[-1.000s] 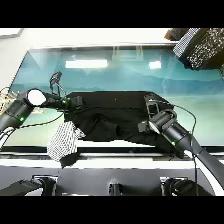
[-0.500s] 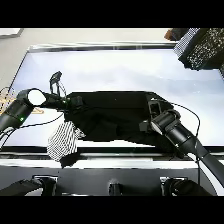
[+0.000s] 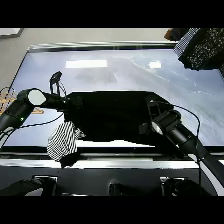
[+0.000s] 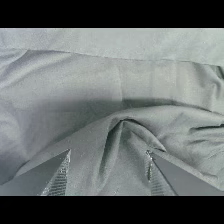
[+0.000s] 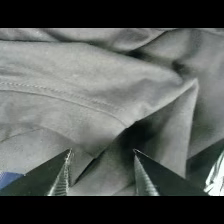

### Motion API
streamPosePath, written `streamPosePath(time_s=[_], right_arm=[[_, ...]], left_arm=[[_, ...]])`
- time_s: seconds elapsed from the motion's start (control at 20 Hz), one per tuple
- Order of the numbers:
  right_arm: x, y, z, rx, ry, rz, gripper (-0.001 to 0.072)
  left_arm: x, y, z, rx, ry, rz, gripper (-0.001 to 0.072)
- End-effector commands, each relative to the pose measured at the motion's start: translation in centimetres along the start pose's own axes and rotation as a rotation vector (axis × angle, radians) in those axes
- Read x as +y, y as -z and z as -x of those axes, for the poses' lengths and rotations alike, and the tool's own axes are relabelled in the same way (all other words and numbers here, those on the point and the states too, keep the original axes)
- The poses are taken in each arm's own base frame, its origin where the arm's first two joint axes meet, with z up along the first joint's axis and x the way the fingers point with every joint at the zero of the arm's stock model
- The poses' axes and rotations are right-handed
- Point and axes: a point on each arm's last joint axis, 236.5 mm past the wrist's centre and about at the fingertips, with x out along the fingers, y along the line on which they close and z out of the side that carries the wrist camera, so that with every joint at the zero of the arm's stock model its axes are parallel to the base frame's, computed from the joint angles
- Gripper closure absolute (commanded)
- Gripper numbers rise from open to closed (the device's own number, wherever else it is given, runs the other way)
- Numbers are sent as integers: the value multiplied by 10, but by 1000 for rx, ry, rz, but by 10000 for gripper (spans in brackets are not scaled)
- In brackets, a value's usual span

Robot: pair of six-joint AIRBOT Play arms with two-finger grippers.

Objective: Fold the clothes and pants, and hang the long-sleeved shirts on hangers.

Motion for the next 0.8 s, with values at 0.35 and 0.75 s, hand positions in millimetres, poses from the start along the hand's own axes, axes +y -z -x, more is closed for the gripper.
streamPosePath(time_s=[0.35,0.75], right_arm=[[-8,-10,-15,-14,59,66,306],[-9,-9,-21,1,75,80,324]], left_arm=[[2,-1,0,-2,-7,-3,174],[4,-1,0,-2,-14,-10,174]])
